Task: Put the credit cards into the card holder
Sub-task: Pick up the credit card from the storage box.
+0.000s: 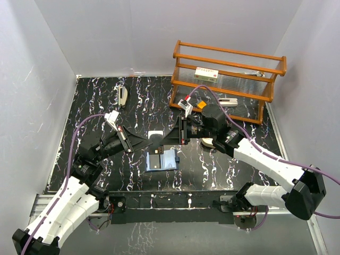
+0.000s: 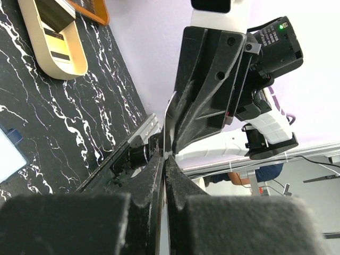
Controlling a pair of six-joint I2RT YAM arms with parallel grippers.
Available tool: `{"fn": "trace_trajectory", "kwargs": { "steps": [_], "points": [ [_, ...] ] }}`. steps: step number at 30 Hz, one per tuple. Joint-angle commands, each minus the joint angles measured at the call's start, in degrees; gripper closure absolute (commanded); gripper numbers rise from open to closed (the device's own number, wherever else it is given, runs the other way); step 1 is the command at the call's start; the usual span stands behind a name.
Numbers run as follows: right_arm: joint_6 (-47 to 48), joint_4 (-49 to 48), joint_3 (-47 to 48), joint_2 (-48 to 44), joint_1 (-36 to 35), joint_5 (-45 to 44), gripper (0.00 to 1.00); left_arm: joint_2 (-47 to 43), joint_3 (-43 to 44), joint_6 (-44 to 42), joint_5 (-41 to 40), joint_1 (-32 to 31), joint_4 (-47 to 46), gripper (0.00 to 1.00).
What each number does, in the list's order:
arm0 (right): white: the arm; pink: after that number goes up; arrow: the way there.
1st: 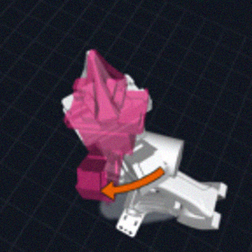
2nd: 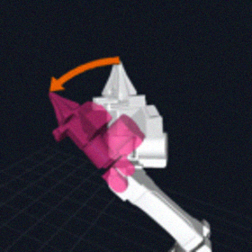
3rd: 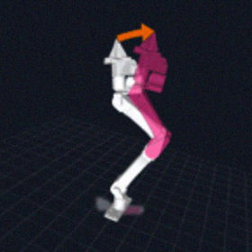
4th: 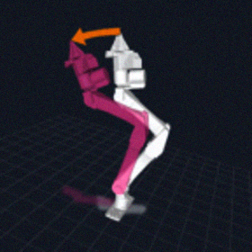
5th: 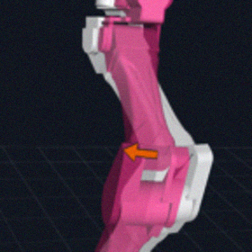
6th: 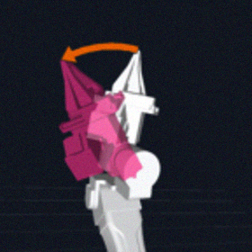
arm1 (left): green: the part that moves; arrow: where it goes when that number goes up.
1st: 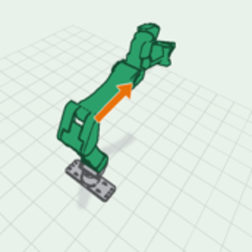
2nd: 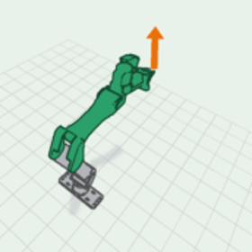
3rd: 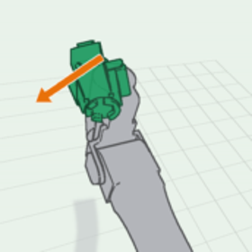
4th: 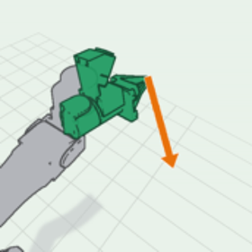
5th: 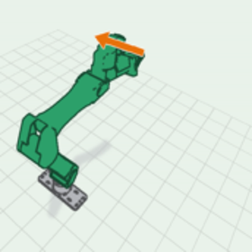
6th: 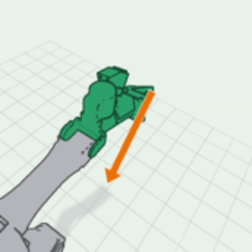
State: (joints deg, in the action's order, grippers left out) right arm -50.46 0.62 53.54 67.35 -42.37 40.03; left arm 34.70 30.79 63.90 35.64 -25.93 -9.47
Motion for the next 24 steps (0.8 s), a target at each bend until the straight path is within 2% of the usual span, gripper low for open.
{"fn": "trace_trajectory", "kwargs": {
  "steps": [1, 4, 9, 14, 19, 24],
  "points": [
    [2.9, 0.6, 1.2, -0.7, -0.1, -2.5, 0.87, 0.2, 2.9, -3.4, -1.1, 0.2, 5.0, 1.00],
    [4.6, 4.1, 1.6, -1.2, -0.1, -6.2, 0.73, 0.9, 3.6, -5.7, -2.1, 0.2, 8.3, 1.00],
    [7.6, 7.9, 1.4, -1.6, -0.2, -12.0, 0.63, 2.4, 3.5, -10.0, -4.9, 0.2, 13.3, 1.00],
    [10.6, 13.3, 0.2, -0.2, -0.1, -19.6, 0.60, 5.9, 0.7, -12.2, -5.9, 0.2, 15.1, 1.00],
    [13.2, 16.7, -1.0, 3.4, -0.1, -24.4, 0.60, 10.0, -4.6, -10.3, -4.8, 0.2, 9.5, 1.00],
    [14.8, 15.7, -2.0, 8.9, -0.2, -26.0, 0.60, 15.7, -5.6, -10.9, -3.6, 0.3, 6.3, 1.00]
  ]
}}
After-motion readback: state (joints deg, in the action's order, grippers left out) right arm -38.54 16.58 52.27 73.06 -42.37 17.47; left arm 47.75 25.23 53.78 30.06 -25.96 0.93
